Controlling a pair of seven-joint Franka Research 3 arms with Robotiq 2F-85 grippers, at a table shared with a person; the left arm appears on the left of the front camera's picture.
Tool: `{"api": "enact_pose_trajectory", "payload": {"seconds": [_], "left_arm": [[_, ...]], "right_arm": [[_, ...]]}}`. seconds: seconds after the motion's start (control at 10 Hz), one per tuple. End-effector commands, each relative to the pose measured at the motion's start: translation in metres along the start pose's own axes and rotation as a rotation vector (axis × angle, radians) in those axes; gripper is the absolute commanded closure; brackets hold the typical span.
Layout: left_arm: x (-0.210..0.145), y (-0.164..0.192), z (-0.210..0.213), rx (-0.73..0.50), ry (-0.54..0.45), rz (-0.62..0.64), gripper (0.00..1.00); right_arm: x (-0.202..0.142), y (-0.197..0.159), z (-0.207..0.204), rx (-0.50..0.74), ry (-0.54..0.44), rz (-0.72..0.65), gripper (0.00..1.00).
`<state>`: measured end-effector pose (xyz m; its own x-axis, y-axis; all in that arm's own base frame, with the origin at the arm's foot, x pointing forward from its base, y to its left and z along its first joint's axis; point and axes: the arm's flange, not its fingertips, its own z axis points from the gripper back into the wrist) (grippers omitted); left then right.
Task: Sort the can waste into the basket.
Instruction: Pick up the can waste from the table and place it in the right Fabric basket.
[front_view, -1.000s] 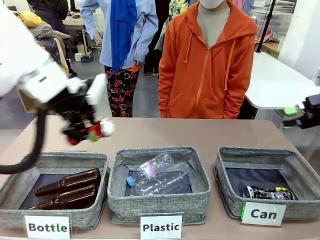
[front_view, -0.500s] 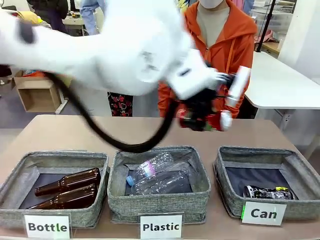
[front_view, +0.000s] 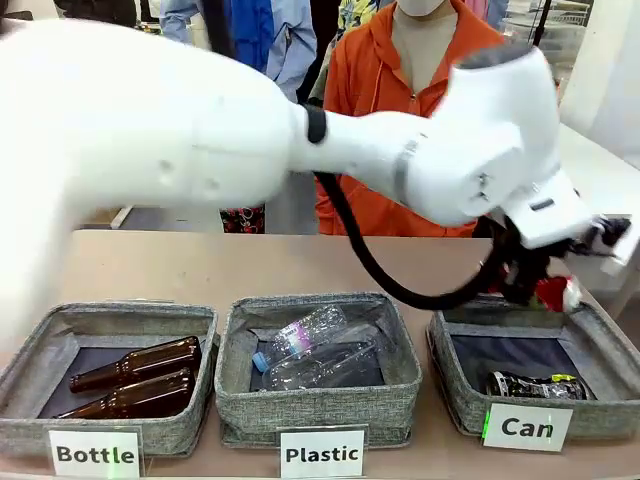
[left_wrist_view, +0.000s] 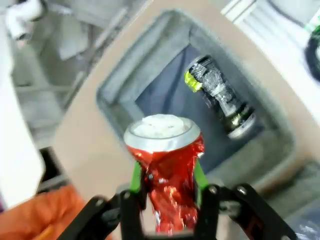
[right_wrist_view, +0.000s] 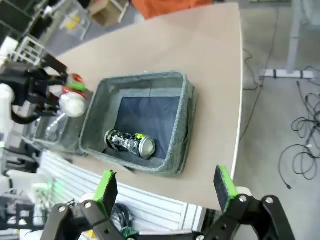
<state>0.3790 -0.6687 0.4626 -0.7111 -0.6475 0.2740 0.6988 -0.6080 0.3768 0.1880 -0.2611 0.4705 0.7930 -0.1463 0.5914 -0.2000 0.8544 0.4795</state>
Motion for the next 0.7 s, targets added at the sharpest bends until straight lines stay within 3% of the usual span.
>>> {"api": "enact_pose_trajectory", "payload": {"seconds": [0.0, 0.3, 0.4, 0.5, 0.6], "left_arm": [[0.0224, 0.0421, -0.0141, -0.073, 0.017, 0.007, 0.58], [0.0229, 0.0390, -0.0182, -0.101, 0.040, 0.000, 0.58], [0.0237, 0.0372, -0.0205, -0.120, 0.049, -0.007, 0.50], [0.0228, 0.0375, -0.0225, -0.130, 0.080, -0.031, 0.00], [0.0236, 0.0361, -0.0227, -0.131, 0.081, -0.038, 0.00]], "right_arm": [[0.0149, 0.0080, -0.0045, -0.008, 0.056, 0.015, 0.00], [0.0149, 0.0080, -0.0045, -0.008, 0.056, 0.015, 0.00], [0.0149, 0.0080, -0.0045, -0.008, 0.056, 0.015, 0.00], [0.0149, 0.0080, -0.0045, -0.008, 0.056, 0.015, 0.00], [0.0149, 0.0080, -0.0045, -0.008, 0.056, 0.015, 0.00]]}}
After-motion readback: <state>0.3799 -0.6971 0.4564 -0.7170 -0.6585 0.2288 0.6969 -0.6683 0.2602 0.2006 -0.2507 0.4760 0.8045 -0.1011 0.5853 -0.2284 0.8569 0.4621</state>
